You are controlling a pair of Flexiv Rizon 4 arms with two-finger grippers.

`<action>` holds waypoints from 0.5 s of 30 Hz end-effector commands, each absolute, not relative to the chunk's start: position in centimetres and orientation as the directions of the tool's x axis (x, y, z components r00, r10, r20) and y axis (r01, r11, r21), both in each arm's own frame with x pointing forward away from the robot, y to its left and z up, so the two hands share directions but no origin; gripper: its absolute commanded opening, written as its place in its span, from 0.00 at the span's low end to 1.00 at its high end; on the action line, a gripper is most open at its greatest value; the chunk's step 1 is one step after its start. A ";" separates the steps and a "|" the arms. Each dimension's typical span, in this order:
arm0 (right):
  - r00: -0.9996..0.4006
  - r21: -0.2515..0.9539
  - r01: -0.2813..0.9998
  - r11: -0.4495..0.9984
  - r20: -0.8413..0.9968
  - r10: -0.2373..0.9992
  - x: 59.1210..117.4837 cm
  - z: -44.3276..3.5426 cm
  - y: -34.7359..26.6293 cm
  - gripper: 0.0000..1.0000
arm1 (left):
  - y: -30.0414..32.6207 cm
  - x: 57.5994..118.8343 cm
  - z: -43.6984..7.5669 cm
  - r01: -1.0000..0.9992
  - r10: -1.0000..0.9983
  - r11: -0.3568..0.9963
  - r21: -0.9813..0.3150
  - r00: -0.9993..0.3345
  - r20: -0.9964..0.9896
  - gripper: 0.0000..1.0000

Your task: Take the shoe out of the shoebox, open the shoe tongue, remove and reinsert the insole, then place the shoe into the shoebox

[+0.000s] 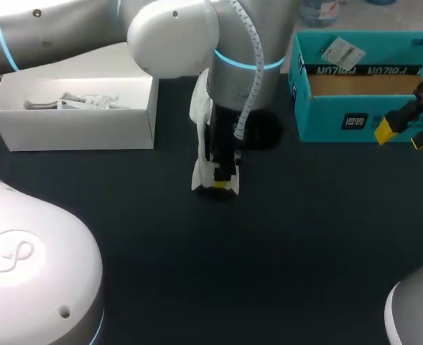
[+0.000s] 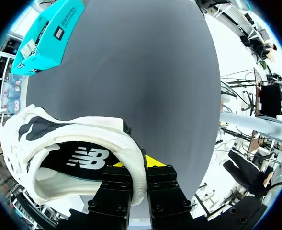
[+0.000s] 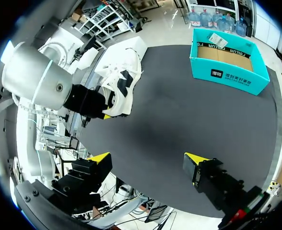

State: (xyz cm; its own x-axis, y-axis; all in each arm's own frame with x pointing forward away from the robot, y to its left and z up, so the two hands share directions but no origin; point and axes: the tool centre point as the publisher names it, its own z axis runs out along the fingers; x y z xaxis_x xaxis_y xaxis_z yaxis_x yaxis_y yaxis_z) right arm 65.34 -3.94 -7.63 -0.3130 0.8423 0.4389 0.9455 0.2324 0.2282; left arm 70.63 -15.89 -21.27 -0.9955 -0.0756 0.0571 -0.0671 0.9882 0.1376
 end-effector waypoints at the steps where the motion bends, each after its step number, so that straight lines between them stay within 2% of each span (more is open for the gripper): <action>1: -0.313 0.223 0.946 0.235 0.438 0.843 65.6 -7.6 -3.9 1.00 | -10.6 75.0 -20.3 -0.088 -0.094 0.994 0.063 -0.989 0.115 0.00; 5: -0.313 0.223 0.946 0.235 0.438 0.843 65.6 -7.6 -3.9 1.00 | -8.3 78.2 -19.8 -0.058 -0.060 0.998 0.021 -0.984 0.165 0.00; 15: -0.313 0.223 0.946 0.235 0.438 0.843 65.6 -7.6 -3.9 1.00 | -1.7 85.8 -17.8 -0.134 -0.138 0.990 0.035 -0.969 0.207 0.00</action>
State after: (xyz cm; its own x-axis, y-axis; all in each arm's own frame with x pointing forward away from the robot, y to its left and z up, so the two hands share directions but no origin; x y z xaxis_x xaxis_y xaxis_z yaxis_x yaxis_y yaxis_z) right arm 65.33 -3.94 -7.63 -0.3129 0.8422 0.4390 0.9455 0.2323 0.2283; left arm 83.70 -4.93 -18.85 -0.9804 -0.1324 0.1458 -0.1206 0.9889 0.0872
